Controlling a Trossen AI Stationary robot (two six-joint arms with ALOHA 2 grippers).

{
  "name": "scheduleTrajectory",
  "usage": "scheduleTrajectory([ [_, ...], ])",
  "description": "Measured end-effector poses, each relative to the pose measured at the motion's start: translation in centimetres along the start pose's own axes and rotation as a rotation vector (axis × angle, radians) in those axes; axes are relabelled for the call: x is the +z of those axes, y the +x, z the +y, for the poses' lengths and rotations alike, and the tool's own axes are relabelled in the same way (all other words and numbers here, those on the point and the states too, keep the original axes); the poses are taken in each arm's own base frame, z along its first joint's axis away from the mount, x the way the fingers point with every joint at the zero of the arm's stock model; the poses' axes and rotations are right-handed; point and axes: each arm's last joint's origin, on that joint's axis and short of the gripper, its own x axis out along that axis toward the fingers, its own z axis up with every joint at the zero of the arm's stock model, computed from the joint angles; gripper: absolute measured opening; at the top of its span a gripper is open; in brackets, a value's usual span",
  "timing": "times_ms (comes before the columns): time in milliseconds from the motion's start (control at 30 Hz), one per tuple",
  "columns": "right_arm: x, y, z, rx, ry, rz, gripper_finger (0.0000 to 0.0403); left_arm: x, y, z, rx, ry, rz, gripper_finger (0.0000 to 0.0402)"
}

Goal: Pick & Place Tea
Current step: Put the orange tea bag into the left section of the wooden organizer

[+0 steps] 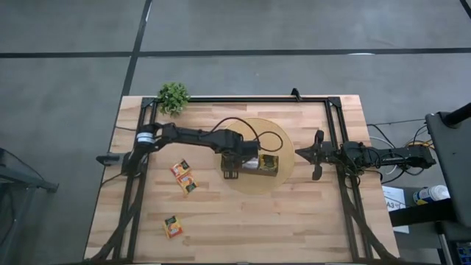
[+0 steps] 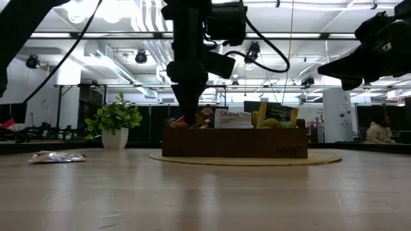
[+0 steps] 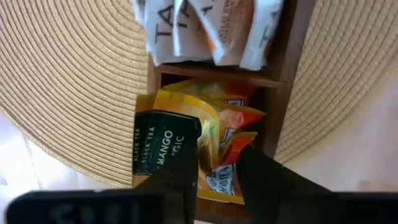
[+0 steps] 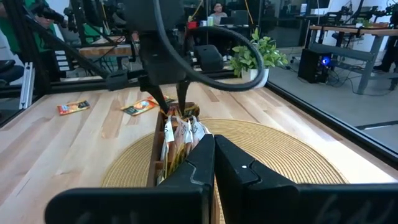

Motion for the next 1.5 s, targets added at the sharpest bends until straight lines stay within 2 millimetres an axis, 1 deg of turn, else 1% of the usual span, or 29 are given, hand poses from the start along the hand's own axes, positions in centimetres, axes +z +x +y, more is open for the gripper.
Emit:
scheduleTrajectory([
  [233, 0.0, 0.0, 0.0, 0.000, 0.000, 0.000, 0.0009, -0.1, 0.2, 1.3, -0.002, -0.087, 0.006, 0.0160],
  [367, 0.0, 0.0, 0.0, 0.000, 0.000, 0.000, 0.0008, -0.1, 0.1, 1.5, -0.003, -0.107, 0.013, 0.0197],
  [567, 0.0, 0.0, 0.0, 0.000, 0.000, 0.000, 0.0009, -0.1, -0.8, 1.6, -0.009, -0.106, 0.020, 0.0254],
  [700, 0.0, 0.0, 0.0, 0.000, 0.000, 0.000, 0.0008, 0.0, -1.7, 1.7, -0.008, -0.105, 0.027, 0.0281],
  [833, 0.0, 0.0, 0.0, 0.000, 0.000, 0.000, 0.0008, 0.1, -3.1, 1.8, -0.027, -0.049, 0.032, 0.0289],
  [967, 0.0, 0.0, 0.0, 0.000, 0.000, 0.000, 0.0009, 0.7, -5.0, 1.9, -0.070, -0.044, -0.035, 0.0288],
  [1033, 0.0, 0.0, 0.0, 0.000, 0.000, 0.000, 0.0009, 0.9, -5.3, 2.1, -0.070, -0.041, -0.066, 0.0287],
  [1100, 0.0, 0.0, 0.0, 0.000, 0.000, 0.000, 0.0009, 1.2, -5.3, 2.2, -0.089, -0.031, -0.094, 0.0287],
  [1233, 0.0, 0.0, 0.0, 0.000, 0.000, 0.000, 0.0009, 1.1, -4.5, 2.2, -0.199, -0.009, -0.092, 0.0287],
  [1500, 0.0, 0.0, 0.0, 0.000, 0.000, -0.001, 0.0008, 0.7, -2.8, 2.4, -0.108, 0.030, -0.063, 0.0287],
])
